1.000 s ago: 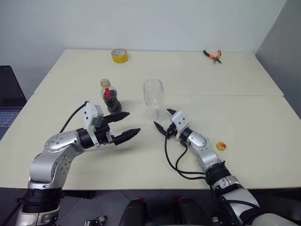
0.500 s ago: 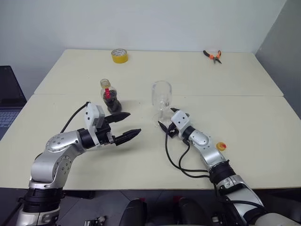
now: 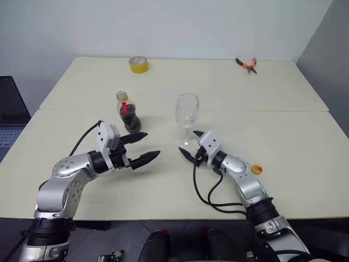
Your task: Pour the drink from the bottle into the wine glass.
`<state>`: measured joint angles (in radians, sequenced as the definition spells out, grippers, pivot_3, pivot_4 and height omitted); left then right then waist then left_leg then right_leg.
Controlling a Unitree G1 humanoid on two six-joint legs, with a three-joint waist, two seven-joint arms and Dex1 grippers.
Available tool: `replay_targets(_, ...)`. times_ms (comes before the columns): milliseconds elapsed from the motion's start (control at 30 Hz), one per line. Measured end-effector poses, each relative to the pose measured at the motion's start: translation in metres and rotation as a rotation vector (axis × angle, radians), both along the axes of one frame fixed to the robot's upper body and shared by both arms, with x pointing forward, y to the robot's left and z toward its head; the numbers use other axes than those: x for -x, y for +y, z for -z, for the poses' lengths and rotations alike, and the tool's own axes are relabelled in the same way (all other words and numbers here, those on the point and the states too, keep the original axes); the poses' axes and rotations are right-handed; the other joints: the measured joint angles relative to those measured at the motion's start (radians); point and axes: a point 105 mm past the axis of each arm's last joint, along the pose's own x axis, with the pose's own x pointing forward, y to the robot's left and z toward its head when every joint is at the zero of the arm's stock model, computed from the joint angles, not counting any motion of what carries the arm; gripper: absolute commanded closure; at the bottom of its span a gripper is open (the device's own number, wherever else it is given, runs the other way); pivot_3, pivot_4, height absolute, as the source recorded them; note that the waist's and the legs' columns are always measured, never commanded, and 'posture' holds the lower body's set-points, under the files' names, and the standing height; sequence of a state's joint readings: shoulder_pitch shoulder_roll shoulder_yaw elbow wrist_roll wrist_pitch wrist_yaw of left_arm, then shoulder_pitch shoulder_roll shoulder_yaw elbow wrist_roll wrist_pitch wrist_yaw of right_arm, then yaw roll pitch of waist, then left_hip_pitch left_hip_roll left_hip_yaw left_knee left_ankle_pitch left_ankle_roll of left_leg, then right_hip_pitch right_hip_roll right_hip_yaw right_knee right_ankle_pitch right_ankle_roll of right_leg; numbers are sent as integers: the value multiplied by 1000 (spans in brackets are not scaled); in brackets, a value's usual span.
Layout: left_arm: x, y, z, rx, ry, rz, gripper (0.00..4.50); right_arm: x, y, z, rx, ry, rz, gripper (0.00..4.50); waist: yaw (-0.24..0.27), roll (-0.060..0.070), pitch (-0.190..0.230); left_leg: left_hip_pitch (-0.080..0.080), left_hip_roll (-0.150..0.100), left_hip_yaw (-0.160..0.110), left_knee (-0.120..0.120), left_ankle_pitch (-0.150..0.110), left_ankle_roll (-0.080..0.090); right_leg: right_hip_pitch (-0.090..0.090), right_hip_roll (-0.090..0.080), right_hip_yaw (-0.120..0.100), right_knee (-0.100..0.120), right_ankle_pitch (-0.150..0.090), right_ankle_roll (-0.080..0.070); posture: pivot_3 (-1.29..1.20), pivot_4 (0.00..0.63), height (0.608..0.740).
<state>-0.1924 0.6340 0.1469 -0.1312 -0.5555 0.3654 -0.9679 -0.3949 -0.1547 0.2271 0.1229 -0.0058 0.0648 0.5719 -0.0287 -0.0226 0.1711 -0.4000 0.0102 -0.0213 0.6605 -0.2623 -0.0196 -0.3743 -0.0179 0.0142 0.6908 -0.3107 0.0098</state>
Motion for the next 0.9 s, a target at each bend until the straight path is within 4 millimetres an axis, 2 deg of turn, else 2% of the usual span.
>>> replay_targets(233, -3, 10, 11, 34, -27, -170, 0, 31, -24, -11, 5, 46, -7, 17, 2, 0, 0, -1, 0, 0, 0, 0, 0, 0, -1, 0, -1, 0, 0, 0, 150, 740)
replay_targets(400, -9, 30, 23, 87, -112, -461, 0, 69, -45, -41, -37, 37, -49, 17, 6, -1, 0, -1, 0, -1, 0, 0, 0, 1, -1, -1, -2, 0, 0, 0, 150, 740)
replay_targets(467, -14, 36, 27, 75, -149, -561, 0, 79, -44, -53, -54, 27, -92, 17, 6, -1, 0, 0, 0, -2, 0, 0, 0, 2, 0, -2, -2, 0, 0, 0, 150, 740)
replay_targets(567, -25, 48, 20, 36, -239, -710, 0, 94, -41, -59, -62, 65, -176, 17, 7, -2, 0, 0, 0, -2, 0, 0, 0, 2, 0, -3, -2, 0, 0, 0, 150, 740)
replay_targets(700, -41, 53, 10, 37, -281, -805, 0, 97, -41, -58, -48, 102, -195, 17, 9, -3, 0, -1, -1, -2, 0, 0, 0, 2, 0, -3, -3, 0, 1, 0, 150, 740)
replay_targets(900, -66, 46, 14, 3, -224, -820, 0, 96, -37, -70, -58, 69, -197, 17, 11, -3, 0, -1, -1, -2, 0, 0, 0, 2, 0, -3, -3, 0, 1, 0, 150, 740)
